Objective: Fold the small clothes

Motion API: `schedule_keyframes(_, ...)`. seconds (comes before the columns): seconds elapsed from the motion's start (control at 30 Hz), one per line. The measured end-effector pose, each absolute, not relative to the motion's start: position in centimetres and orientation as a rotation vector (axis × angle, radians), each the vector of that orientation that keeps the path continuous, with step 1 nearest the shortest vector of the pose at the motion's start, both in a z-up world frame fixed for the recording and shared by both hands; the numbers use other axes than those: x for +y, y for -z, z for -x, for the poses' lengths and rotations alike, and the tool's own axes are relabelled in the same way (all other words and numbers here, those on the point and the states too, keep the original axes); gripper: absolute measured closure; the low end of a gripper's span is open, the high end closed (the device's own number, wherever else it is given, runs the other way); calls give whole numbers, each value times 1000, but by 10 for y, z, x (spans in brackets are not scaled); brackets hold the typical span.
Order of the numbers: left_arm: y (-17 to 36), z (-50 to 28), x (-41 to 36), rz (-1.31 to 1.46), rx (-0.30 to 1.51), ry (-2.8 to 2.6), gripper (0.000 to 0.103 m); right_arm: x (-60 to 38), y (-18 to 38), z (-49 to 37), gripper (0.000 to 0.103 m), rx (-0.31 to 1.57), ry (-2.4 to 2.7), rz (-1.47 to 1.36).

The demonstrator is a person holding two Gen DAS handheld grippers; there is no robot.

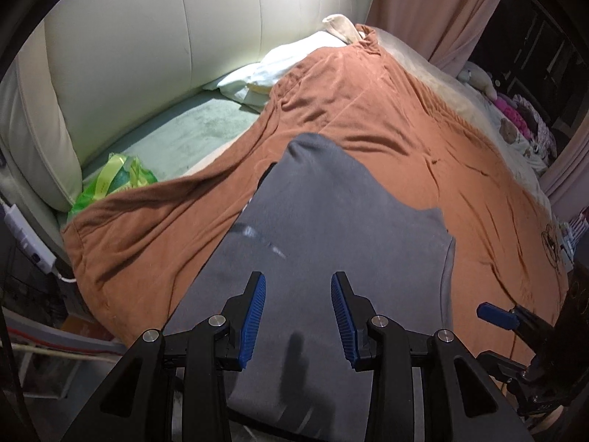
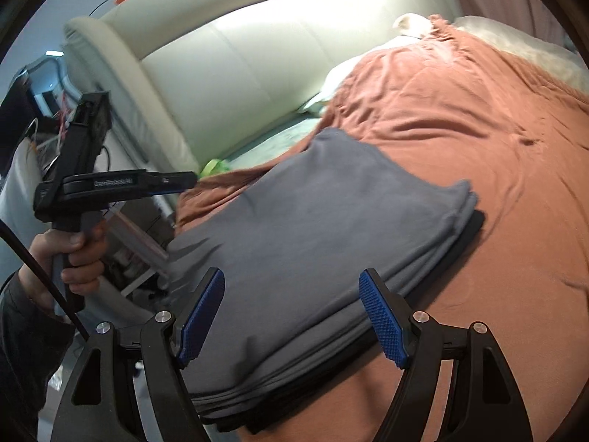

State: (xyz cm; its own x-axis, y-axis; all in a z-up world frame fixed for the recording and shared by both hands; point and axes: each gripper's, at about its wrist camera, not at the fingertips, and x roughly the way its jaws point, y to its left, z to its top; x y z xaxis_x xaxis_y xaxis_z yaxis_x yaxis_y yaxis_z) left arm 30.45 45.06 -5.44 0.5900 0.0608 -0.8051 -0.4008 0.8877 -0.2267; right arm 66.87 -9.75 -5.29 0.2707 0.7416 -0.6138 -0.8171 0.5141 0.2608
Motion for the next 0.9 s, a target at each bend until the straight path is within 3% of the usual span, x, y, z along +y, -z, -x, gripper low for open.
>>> schedule_keyframes(0.27,113,-287,444,407,1004,-271,64,-71,80,-639,49,805,-1090,227)
schedule_keyframes(0.43,132,-281,437,378,1030,-255,64,-64,102,-628,50,774,-1069,308)
schedule_keyframes(0.9,119,-256,416,347,1050,-216,64,-68,110,-582,50,713,-974,455)
